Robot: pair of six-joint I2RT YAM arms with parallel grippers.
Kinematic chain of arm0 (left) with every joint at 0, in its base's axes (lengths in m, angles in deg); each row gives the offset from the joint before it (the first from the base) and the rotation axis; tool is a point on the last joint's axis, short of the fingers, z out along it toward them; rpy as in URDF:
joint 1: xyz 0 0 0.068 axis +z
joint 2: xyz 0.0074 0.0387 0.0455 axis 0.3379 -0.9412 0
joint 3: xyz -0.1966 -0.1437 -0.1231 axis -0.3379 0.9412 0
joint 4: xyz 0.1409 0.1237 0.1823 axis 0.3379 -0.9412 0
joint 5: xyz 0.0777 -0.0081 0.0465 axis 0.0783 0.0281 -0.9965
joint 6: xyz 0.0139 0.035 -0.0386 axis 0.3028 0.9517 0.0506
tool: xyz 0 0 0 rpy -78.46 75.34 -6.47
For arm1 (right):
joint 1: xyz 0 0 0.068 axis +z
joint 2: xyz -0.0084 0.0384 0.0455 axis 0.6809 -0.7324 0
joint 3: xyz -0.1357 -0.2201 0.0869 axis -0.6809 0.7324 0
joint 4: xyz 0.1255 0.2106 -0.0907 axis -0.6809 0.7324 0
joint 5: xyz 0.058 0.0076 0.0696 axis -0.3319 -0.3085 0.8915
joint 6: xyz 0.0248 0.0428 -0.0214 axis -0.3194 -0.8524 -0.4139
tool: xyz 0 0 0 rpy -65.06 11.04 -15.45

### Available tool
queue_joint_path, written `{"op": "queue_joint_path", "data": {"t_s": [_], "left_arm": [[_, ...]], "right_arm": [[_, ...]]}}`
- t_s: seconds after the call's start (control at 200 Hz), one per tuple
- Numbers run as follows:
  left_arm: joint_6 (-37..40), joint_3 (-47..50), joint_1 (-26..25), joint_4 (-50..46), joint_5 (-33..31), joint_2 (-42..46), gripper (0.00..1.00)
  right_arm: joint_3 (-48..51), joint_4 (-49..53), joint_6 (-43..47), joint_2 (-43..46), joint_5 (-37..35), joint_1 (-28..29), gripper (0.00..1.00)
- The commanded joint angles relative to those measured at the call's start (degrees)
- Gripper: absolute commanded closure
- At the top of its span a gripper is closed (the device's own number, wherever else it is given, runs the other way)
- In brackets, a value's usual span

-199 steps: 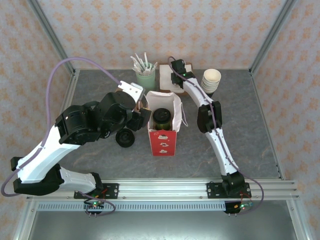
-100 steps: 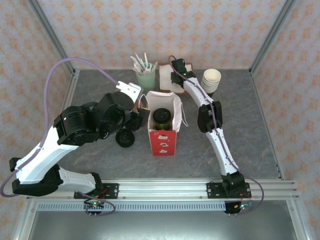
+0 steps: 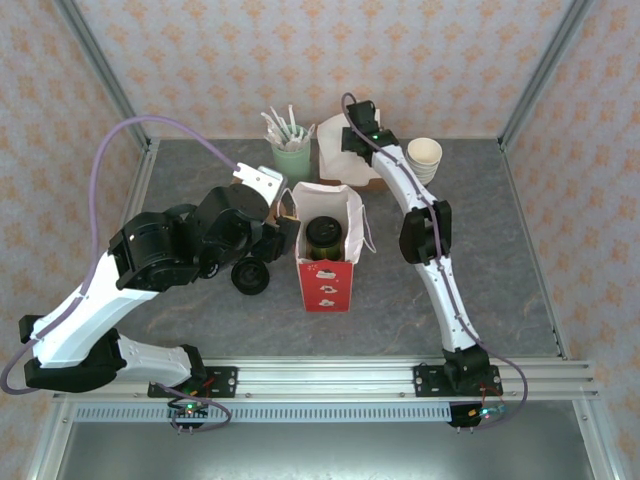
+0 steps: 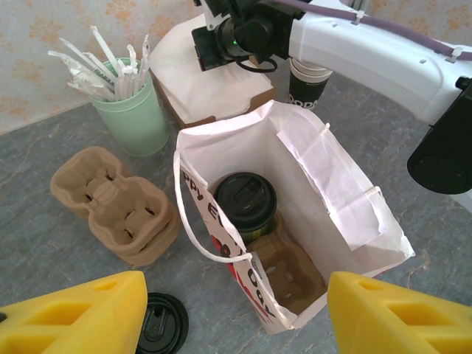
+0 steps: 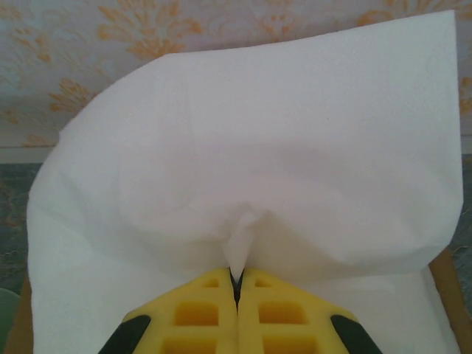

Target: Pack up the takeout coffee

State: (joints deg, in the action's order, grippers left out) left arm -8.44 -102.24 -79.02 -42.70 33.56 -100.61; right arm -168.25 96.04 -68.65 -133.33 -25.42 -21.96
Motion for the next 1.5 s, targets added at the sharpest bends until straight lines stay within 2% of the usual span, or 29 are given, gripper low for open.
{"op": "queue_joint_path", "data": {"t_s": [0.0,0.485,0.821,0.961,1.116,1.406,1.496], "left_arm": [[-0.30,0.61,-0.35,0.34,-1.98,0.75,0.33],[0.01,0.98,-0.33,0.75,-3.22,0.94,0.34],[0.07,2.62,-0.21,2.24,-10.78,0.78,0.32],[-1.70,4.56,2.03,5.63,-4.17,1.68,0.30],[-3.32,6.28,3.81,6.55,-2.70,1.50,0.29],[-4.63,8.84,6.26,8.62,-0.48,1.02,0.25],[-3.96,10.47,7.22,10.77,3.60,0.94,0.22]], "right_arm": [[-1.71,0.53,-0.41,4.89,0.61,-0.13,1.00],[-2.98,5.11,0.90,15.54,1.34,-0.17,1.00],[-2.75,15.48,-1.18,28.16,2.55,-0.11,1.00],[-2.25,22.04,-3.42,34.84,6.55,0.05,1.00],[1.68,29.55,-4.86,44.24,7.73,2.20,1.00],[15.17,40.04,-4.13,61.14,-0.42,12.32,1.00],[18.33,43.14,-5.63,64.41,-2.23,14.70,1.00]]}}
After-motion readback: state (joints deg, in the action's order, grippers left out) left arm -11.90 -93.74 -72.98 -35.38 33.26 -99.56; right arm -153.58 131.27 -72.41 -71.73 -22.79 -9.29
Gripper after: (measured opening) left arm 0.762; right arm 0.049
